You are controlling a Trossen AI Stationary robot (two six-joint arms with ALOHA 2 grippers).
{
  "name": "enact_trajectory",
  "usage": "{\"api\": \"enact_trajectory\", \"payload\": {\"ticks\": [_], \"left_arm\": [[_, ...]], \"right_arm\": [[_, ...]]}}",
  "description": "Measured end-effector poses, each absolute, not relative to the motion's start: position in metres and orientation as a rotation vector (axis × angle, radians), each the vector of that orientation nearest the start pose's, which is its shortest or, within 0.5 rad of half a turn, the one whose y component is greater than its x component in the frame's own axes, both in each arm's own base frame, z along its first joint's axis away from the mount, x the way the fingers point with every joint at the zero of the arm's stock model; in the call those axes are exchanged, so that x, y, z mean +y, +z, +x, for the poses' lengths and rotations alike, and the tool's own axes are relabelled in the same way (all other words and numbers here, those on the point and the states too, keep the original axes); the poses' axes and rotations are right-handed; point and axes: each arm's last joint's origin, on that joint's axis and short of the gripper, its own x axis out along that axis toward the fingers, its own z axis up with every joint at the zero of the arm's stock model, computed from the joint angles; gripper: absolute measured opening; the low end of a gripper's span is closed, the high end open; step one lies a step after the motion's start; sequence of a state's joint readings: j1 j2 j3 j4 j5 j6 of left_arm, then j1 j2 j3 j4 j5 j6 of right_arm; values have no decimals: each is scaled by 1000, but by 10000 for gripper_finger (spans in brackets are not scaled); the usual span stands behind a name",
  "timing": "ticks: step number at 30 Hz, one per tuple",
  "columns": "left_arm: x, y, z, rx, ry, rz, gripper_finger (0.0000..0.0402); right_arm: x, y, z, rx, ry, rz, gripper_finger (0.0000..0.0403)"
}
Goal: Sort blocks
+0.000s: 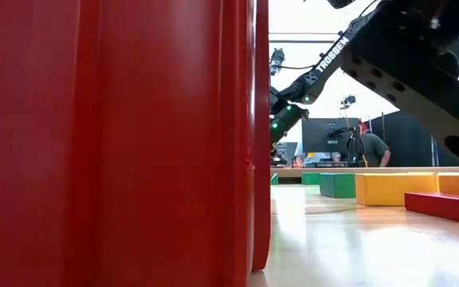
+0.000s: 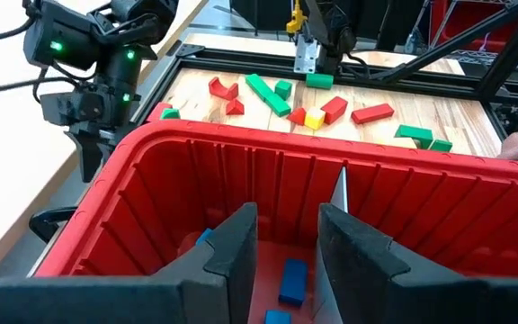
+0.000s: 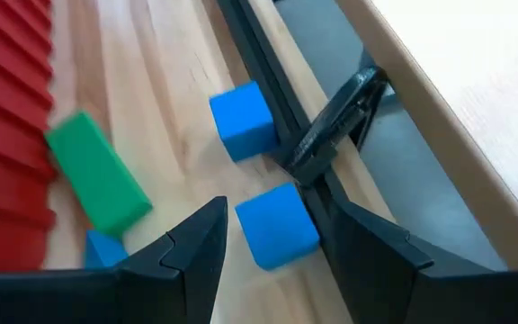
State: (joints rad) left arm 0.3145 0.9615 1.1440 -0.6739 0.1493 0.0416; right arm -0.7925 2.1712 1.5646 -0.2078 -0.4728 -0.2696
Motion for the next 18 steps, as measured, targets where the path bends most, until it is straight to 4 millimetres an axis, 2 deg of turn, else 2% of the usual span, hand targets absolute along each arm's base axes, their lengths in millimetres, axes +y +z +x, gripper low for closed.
{"api": "enact_trajectory", "payload": {"ticks": [6, 18], "left_arm": [[53, 378, 176, 482, 152, -72, 112], [53, 378, 176, 481, 152, -74, 111]], "right_arm": [[-319, 161, 339, 779, -192, 136, 178], [-318, 161, 341, 793, -186, 65, 178]]}}
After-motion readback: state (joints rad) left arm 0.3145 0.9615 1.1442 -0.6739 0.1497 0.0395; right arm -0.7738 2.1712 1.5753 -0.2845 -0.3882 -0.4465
